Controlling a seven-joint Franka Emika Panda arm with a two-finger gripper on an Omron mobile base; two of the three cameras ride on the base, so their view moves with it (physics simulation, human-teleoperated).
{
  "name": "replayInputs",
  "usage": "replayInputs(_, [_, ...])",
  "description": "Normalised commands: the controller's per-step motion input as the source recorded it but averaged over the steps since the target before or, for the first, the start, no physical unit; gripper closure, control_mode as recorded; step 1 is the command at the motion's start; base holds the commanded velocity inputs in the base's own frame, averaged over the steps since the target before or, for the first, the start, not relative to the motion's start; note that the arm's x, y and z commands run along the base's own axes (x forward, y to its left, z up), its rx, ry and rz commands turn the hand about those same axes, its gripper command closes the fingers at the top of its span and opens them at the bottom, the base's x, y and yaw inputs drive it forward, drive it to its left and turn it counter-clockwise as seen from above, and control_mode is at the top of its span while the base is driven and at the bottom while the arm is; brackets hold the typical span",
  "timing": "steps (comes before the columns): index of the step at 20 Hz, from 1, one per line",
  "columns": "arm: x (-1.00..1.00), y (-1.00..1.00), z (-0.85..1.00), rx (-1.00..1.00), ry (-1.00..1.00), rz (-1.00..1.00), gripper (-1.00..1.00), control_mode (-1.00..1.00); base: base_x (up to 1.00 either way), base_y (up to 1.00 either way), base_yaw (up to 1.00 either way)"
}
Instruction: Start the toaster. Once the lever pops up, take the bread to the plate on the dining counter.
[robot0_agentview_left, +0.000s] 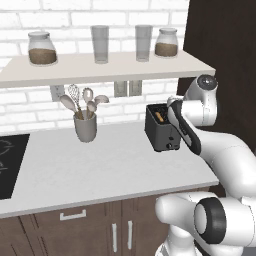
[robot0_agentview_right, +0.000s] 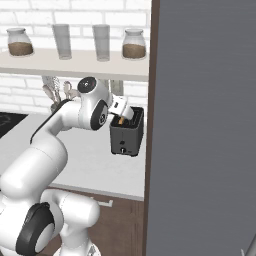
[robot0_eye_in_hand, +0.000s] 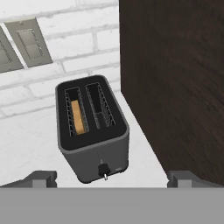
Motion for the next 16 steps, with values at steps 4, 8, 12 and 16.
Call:
replayInputs(4, [0.0,0.0,0.0,0.0,0.0,0.0,-1.0,-1.0,0.0,0.0,0.0])
replayInputs(8, [0.0,0.0,0.0,0.0,0.0,0.0,-1.0,-1.0,0.0,0.0,0.0])
replayInputs(12, [0.0,0.0,0.0,0.0,0.0,0.0,-1.0,-1.0,0.0,0.0,0.0])
replayInputs(16, [0.0,0.0,0.0,0.0,0.0,0.0,-1.0,-1.0,0.0,0.0,0.0])
